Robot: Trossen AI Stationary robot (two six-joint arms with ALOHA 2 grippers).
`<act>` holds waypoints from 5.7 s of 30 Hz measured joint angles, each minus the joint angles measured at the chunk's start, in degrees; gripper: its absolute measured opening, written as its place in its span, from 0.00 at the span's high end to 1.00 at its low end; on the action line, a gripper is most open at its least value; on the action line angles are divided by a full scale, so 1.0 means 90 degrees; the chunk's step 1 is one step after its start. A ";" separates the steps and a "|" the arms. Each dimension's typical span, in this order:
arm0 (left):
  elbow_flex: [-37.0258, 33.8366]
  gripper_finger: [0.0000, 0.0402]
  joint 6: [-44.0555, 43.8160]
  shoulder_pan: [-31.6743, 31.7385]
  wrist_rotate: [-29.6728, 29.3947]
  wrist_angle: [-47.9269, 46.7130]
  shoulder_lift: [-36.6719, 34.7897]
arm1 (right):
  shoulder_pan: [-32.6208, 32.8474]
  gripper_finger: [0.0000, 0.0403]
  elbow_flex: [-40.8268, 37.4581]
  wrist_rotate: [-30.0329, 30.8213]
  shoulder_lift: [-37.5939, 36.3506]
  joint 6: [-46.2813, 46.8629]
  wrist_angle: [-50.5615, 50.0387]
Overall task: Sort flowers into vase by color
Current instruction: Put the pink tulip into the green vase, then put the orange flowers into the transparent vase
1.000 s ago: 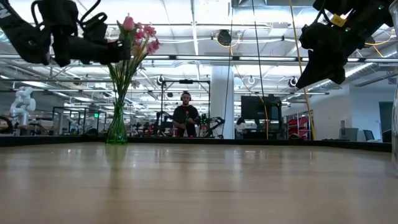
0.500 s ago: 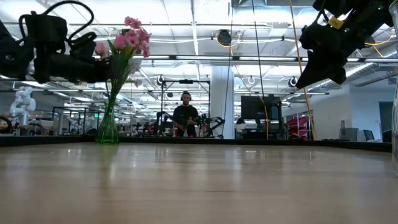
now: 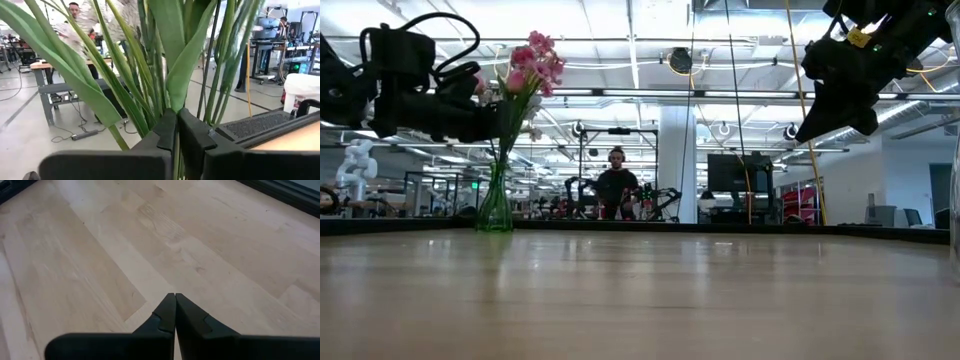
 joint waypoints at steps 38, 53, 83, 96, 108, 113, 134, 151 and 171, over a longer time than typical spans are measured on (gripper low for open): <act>0.2479 0.67 -0.0804 -0.1763 -0.1867 -0.7220 -0.1846 | 0.0005 1.00 0.0000 -0.0035 0.0000 -0.0475 -0.0001; 0.4721 0.67 -0.4824 -0.1992 -0.0267 -1.2282 -0.1834 | 0.0005 1.00 0.0000 -0.0067 0.0000 -0.0430 -0.0004; 0.4828 0.88 -1.3058 -0.7975 0.2861 -1.0763 0.1396 | 0.0005 1.00 0.0000 -0.0429 0.0000 -0.0325 -0.0286; 0.4823 0.88 -1.4057 -0.9017 0.3662 -1.0295 0.2256 | 0.0005 1.00 0.0000 -0.0424 0.0000 -0.0478 -0.0293; 0.4823 0.88 -1.1838 -0.9039 0.3563 -1.0140 0.2382 | 0.0005 1.00 0.0000 -0.0419 0.0000 -0.0553 -0.0293; 0.4823 0.88 -1.0097 -0.9044 0.3572 -1.0047 0.2382 | 0.0005 1.00 0.0000 -0.0414 0.0000 -0.0692 -0.0293; 0.6925 0.99 -0.5311 -0.9516 0.2803 -1.2361 0.4169 | 0.0005 1.00 0.0000 -0.0373 0.0000 0.0595 -0.0293; 0.6648 0.60 -0.5282 -0.9846 0.2888 -1.1990 0.4340 | 0.0005 1.00 0.0000 -0.0366 0.0002 0.0884 -0.0290; 0.6451 0.67 -0.5053 -1.0068 0.3069 -1.1727 0.5152 | 0.0002 1.00 0.0000 -0.0371 0.0002 0.0886 -0.0290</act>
